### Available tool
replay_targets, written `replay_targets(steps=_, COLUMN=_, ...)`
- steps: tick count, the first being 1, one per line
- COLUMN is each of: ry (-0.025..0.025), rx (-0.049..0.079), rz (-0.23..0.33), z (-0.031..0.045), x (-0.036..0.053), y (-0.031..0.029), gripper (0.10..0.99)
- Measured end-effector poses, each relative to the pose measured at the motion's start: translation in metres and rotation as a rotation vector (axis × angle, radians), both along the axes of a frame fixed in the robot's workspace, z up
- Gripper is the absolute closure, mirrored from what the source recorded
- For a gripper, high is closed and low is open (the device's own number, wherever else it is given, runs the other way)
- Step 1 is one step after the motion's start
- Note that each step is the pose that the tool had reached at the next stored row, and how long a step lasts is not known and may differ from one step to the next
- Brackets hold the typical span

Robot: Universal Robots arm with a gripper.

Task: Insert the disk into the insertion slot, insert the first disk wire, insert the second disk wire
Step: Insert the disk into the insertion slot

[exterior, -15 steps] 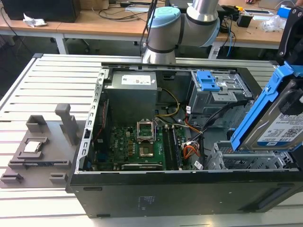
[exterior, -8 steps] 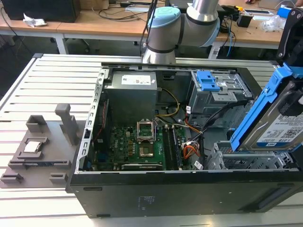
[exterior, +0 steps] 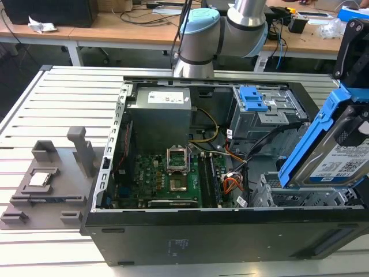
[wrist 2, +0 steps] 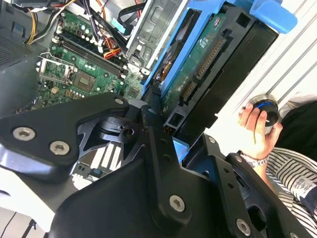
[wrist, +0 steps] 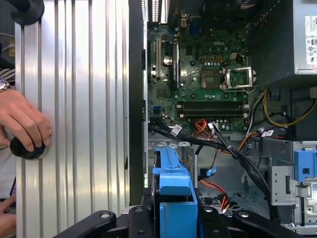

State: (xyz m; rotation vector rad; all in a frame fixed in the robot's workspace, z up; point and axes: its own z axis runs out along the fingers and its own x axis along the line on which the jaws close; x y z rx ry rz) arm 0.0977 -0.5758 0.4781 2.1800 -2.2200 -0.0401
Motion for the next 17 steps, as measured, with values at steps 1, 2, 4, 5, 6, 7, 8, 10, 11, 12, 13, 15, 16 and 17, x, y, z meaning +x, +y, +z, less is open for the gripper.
replay_targets(steps=1, ry=0.0000, rx=0.000, rz=0.000, z=-0.0002, x=0.0006, y=0.0015, gripper=0.722)
replay_targets(steps=2, ry=0.0000, rx=0.000, rz=0.000, z=-0.0003, x=0.0011, y=0.0029, gripper=0.722)
replay_targets(steps=4, ry=0.0000, rx=0.000, rz=0.000, z=-0.0004, x=0.0021, y=0.0075, gripper=0.722)
replay_targets(steps=5, ry=0.0000, rx=0.000, rz=0.000, z=-0.0005, x=0.0025, y=0.0099, gripper=0.722)
replay_targets(steps=6, ry=0.0000, rx=0.000, rz=0.000, z=-0.0005, x=0.0028, y=0.0112, gripper=0.722)
replay_targets(steps=7, ry=0.0000, rx=0.000, rz=0.000, z=-0.0006, x=0.0030, y=0.0126, gripper=0.722)
replay_targets(steps=8, ry=0.0000, rx=0.000, rz=0.000, z=-0.0005, x=0.0035, y=0.0160, gripper=0.722)
replay_targets(steps=10, ry=0.0000, rx=0.000, rz=0.000, z=-0.0005, x=0.0040, y=0.0195, gripper=0.722)
replay_targets(steps=11, ry=0.0000, rx=0.000, rz=0.000, z=-0.0006, x=0.0040, y=0.0200, gripper=0.722)
replay_targets(steps=12, ry=0.0000, rx=0.000, rz=0.000, z=-0.0006, x=0.0040, y=0.0201, gripper=0.722)
replay_targets(steps=13, ry=0.0000, rx=0.000, rz=0.000, z=-0.0007, x=0.0041, y=0.0201, gripper=0.722)
replay_targets(steps=15, ry=0.0000, rx=0.000, rz=0.000, z=-0.0017, x=0.0041, y=0.0202, gripper=0.722)
replay_targets(steps=16, ry=0.0000, rx=-0.001, rz=0.000, z=-0.0022, x=0.0041, y=0.0202, gripper=0.722)
replay_targets(steps=17, ry=0.0000, rx=0.000, rz=0.000, z=-0.0029, x=0.0041, y=0.0202, gripper=0.722)
